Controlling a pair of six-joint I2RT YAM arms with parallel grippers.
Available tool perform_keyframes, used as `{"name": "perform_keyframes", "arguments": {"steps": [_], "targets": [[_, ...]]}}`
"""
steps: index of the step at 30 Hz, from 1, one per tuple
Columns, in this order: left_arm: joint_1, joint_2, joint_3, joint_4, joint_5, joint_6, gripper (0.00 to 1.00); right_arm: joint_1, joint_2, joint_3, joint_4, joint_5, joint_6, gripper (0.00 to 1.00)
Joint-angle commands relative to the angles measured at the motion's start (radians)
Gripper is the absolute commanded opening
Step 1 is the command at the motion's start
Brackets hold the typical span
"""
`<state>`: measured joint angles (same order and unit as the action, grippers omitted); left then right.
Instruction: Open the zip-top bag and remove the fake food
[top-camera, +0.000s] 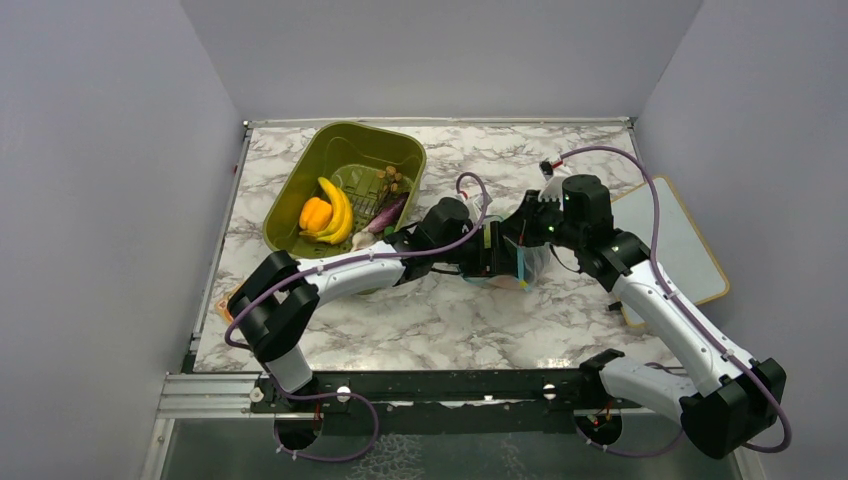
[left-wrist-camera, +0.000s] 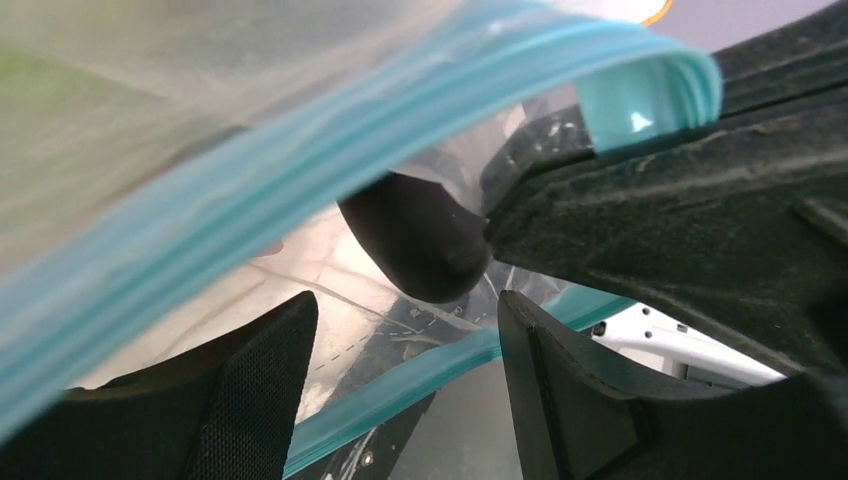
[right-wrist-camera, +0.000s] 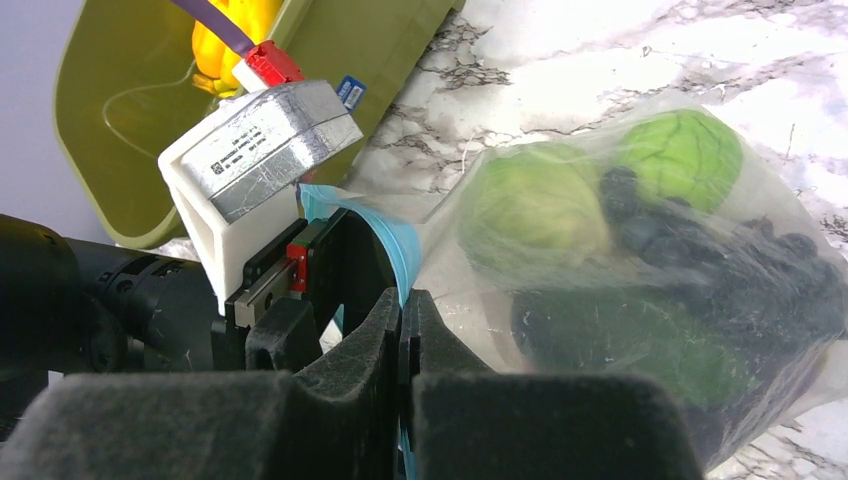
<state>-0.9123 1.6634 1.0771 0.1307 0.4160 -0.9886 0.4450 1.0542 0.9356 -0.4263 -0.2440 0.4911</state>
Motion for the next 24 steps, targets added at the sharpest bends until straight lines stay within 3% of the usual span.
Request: {"name": "perform_keyframes", "arguments": {"steps": [1, 5, 9, 16, 24], "targets": [[-0.007, -0.003, -0.008, 0.089, 0.093, 0.001, 0.70, 0.001, -0.011, -0.008, 0.037, -0.020, 0.047, 0.01], [-0.013, 0.014, 0.001, 0.122, 0.119, -0.032, 0.71, 0.001, -0.008, -0.014, 0.038, -0.023, 0.059, 0.01], [-0.016, 0.010, 0.000, 0.052, 0.027, -0.037, 0.70, 0.001, -0.007, -0.015, 0.039, -0.024, 0.063, 0.01], [-0.017, 0.013, 0.009, -0.075, -0.088, -0.026, 0.62, 0.001, -0.017, -0.013, 0.026, -0.030, 0.060, 0.01], [-0.016, -0.030, 0.039, -0.249, -0.244, 0.071, 0.45, 0.001, -0.035, -0.029, 0.002, -0.070, 0.047, 0.01]]}}
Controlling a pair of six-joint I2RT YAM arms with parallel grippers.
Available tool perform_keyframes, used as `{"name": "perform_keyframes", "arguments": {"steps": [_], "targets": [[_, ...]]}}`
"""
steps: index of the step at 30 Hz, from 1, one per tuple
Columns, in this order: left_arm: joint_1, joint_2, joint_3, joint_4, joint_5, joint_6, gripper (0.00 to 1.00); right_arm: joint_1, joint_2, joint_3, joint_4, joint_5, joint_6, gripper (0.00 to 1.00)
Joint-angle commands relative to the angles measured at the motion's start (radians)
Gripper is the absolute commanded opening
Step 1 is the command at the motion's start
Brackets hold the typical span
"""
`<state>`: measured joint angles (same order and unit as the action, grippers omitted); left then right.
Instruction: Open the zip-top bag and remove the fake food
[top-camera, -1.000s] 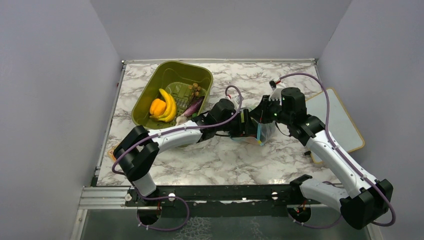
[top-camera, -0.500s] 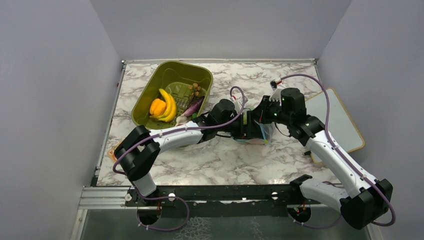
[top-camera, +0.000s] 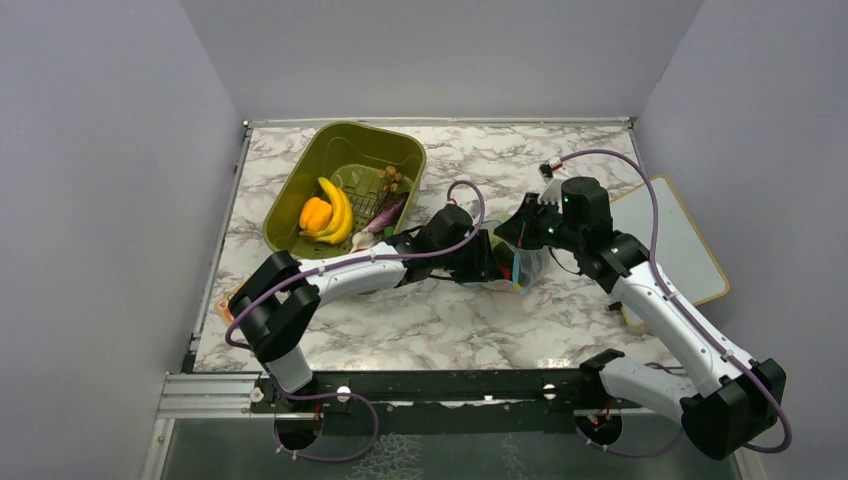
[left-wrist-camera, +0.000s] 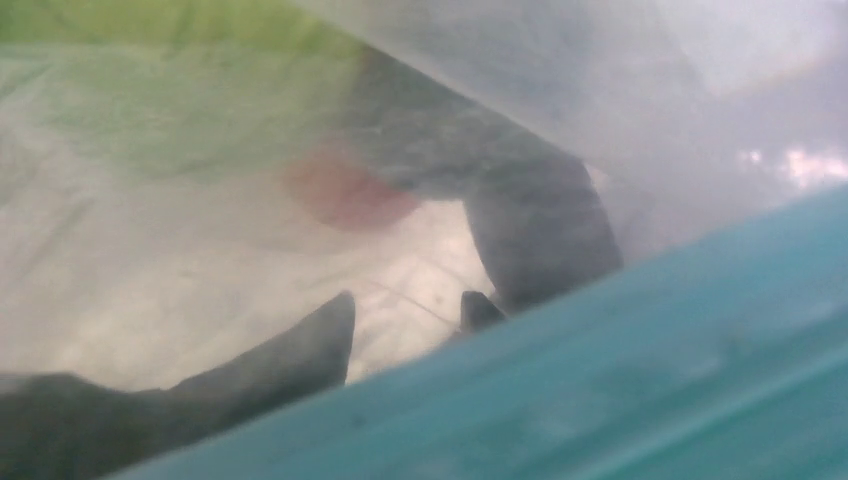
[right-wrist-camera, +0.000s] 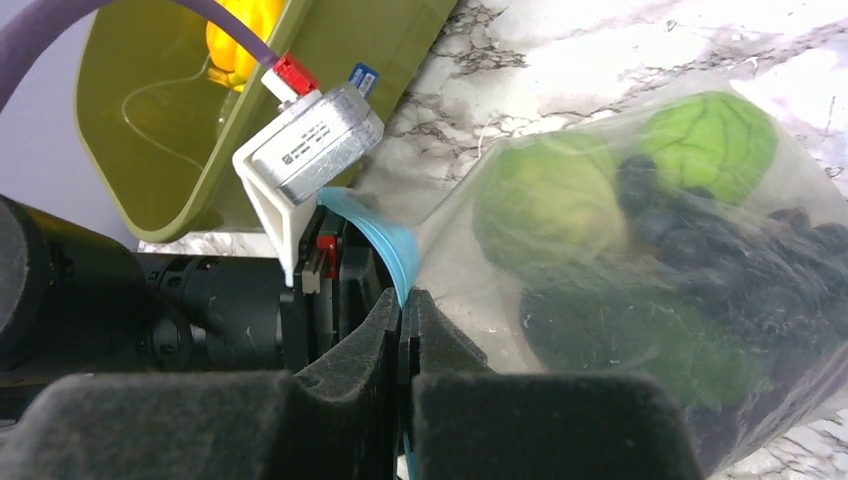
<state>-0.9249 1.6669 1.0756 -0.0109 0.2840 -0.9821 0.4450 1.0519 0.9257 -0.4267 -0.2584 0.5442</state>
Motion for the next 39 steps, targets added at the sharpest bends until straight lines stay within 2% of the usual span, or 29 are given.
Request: {"name": "perform_keyframes", "arguments": {"steps": [1, 9, 14, 19, 23, 31, 39], "targets": [[-0.003, -0.039, 0.040, -0.111, -0.115, 0.070, 0.45, 0.001, -0.034, -0.025, 0.002, -0.068, -0.009, 0.01], [-0.002, -0.099, -0.045, 0.082, -0.021, -0.009, 0.52, 0.001, -0.044, -0.092, 0.010, -0.083, 0.029, 0.01], [-0.002, -0.098, -0.075, 0.166, 0.068, -0.064, 0.59, 0.001, -0.113, -0.181, 0.121, -0.070, 0.133, 0.01], [-0.008, -0.070, -0.081, 0.188, 0.137, -0.073, 0.61, 0.001, -0.161, -0.240, 0.183, -0.082, 0.193, 0.01], [-0.020, -0.061, -0.099, 0.193, 0.130, -0.103, 0.61, 0.002, -0.179, -0.258, 0.171, -0.067, 0.211, 0.01], [-0.035, -0.096, -0.178, 0.253, 0.021, -0.220, 0.58, 0.001, -0.247, -0.299, 0.230, -0.038, 0.305, 0.01], [-0.054, -0.116, -0.170, 0.294, -0.036, -0.243, 0.62, 0.001, -0.224, -0.254, 0.252, -0.079, 0.334, 0.01]]}}
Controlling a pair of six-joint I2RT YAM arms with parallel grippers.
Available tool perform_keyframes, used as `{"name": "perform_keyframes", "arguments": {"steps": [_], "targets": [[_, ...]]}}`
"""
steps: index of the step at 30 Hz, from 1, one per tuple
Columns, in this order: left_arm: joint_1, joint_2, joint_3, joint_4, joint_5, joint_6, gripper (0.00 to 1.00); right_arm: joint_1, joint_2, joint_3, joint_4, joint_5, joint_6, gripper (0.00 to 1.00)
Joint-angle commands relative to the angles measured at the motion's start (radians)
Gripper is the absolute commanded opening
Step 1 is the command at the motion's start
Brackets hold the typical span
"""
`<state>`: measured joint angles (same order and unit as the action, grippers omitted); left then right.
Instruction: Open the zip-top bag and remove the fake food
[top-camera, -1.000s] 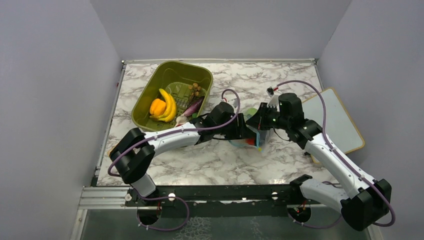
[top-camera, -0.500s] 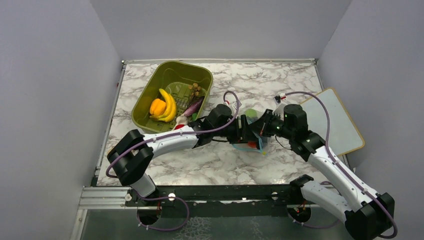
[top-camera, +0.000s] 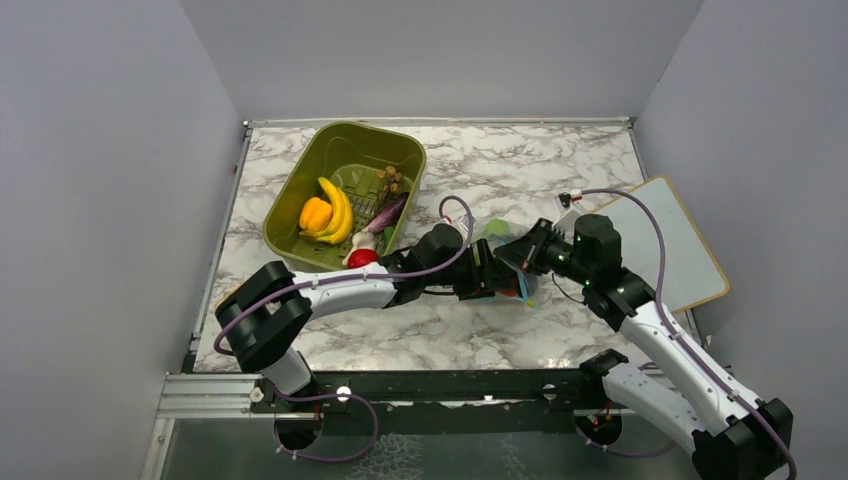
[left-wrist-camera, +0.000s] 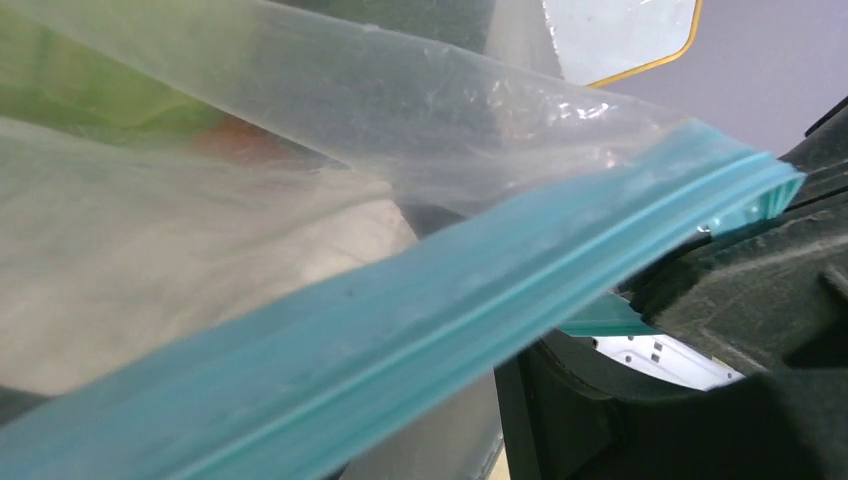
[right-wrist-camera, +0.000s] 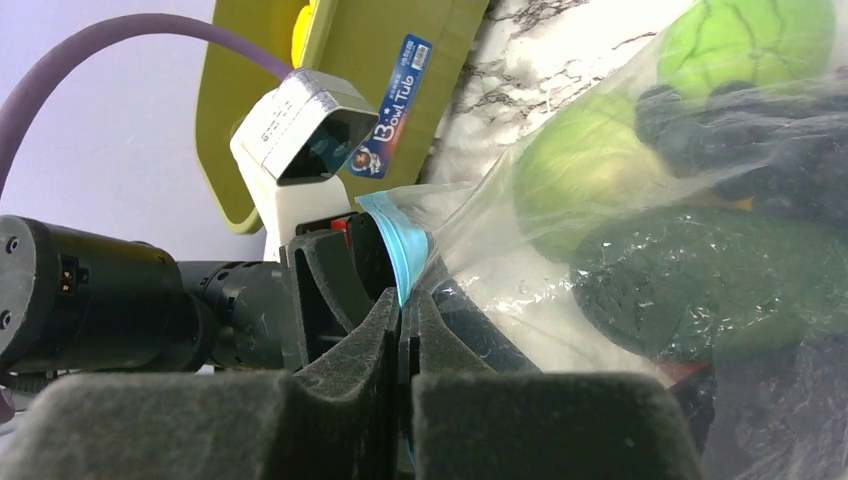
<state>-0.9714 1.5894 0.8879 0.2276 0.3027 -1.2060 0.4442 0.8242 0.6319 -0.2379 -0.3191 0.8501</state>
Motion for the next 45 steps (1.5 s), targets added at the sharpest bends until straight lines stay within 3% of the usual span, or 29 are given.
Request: {"name": "perform_keyframes", "arguments": {"steps": [1, 7, 10, 13, 17, 23, 30, 36, 41, 45], "targets": [[-0.005, -0.038, 0.023, 0.050, -0.062, -0.008, 0.63, 0.001, 0.007, 0.047, 0.065, -0.028, 0.025, 0.01], [0.018, -0.049, 0.035, -0.067, -0.152, 0.041, 0.62, 0.002, 0.026, 0.109, 0.047, -0.064, -0.034, 0.01], [0.050, -0.065, 0.024, -0.108, -0.175, 0.069, 0.61, 0.002, 0.038, 0.129, 0.037, -0.070, -0.069, 0.05], [0.089, -0.084, 0.021, -0.149, -0.185, 0.100, 0.61, 0.002, 0.063, 0.175, -0.010, -0.071, -0.133, 0.25], [0.140, -0.116, 0.018, -0.175, -0.160, 0.145, 0.61, 0.001, 0.085, 0.257, -0.108, 0.054, -0.255, 0.36], [0.166, -0.130, 0.013, -0.191, -0.086, 0.181, 0.61, -0.001, 0.192, 0.356, -0.302, 0.320, -0.343, 0.33], [0.166, -0.107, 0.011, -0.108, 0.161, 0.238, 0.62, -0.017, 0.203, 0.222, -0.359, 0.201, -0.319, 0.22], [0.169, -0.114, 0.066, -0.180, 0.183, 0.306, 0.63, -0.016, 0.029, 0.111, -0.385, 0.210, -0.204, 0.21], [0.166, -0.099, 0.093, -0.203, 0.213, 0.327, 0.63, -0.017, -0.046, 0.131, -0.505, 0.294, -0.167, 0.22], [0.166, -0.093, 0.094, -0.210, 0.253, 0.336, 0.63, -0.016, -0.049, 0.120, -0.532, 0.177, -0.181, 0.22]]}}
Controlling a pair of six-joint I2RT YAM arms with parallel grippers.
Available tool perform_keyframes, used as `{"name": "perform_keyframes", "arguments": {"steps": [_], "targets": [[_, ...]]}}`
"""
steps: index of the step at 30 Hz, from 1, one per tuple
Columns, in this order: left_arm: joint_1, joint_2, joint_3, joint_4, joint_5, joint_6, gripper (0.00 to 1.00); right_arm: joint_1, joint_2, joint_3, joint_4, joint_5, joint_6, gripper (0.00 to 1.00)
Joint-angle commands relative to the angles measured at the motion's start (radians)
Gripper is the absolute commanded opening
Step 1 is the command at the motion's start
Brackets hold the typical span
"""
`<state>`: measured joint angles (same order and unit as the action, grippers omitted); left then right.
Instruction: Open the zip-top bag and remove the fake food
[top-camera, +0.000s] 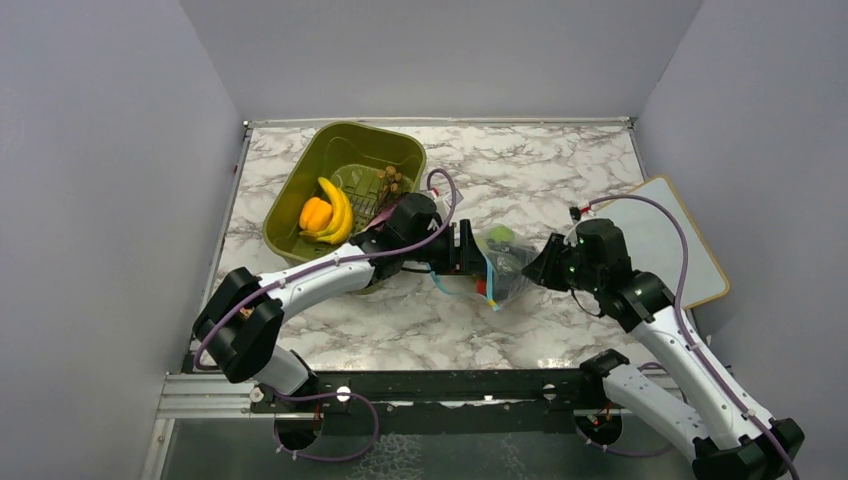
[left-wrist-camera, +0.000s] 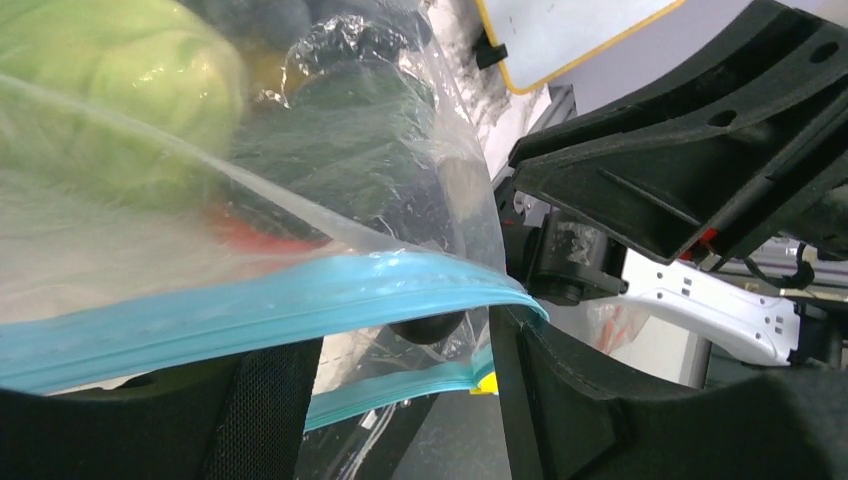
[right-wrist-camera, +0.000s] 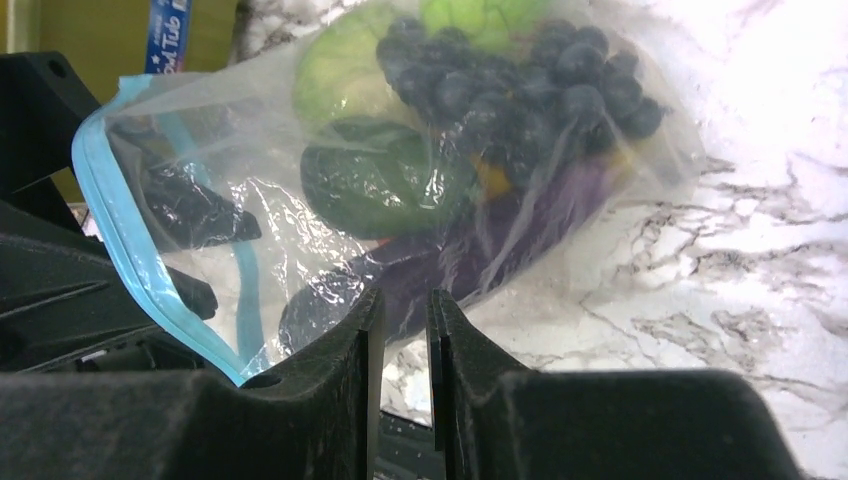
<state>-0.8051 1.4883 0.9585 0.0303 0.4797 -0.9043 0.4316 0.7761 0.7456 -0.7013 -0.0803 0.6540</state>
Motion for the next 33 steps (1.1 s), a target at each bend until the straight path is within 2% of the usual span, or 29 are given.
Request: {"name": "perform_keyframes", "arguments": {"steps": [1, 5, 10, 14, 23, 33], "targets": [[0.000, 0.010, 0.023, -0.015, 0.084, 0.036, 0.64, -0.004, 0.007, -0.008, -0.060, -0.118, 0.012, 0.22], [-0.009, 0.024, 0.025, -0.024, 0.120, 0.048, 0.64, -0.004, 0.035, -0.079, 0.020, -0.319, 0.028, 0.13], [-0.051, 0.045, 0.034, -0.027, 0.121, 0.055, 0.64, -0.004, 0.092, -0.149, 0.236, -0.438, 0.108, 0.10], [-0.064, 0.047, 0.036, -0.030, 0.114, 0.051, 0.64, -0.004, 0.137, -0.147, 0.324, -0.441, 0.143, 0.09], [-0.065, 0.051, 0.077, -0.226, -0.063, 0.140, 0.64, -0.004, 0.100, -0.153, 0.284, -0.347, 0.140, 0.09], [-0.069, 0.107, 0.108, -0.165, 0.003, 0.128, 0.59, -0.004, 0.060, -0.184, 0.283, -0.322, 0.150, 0.09]]}}
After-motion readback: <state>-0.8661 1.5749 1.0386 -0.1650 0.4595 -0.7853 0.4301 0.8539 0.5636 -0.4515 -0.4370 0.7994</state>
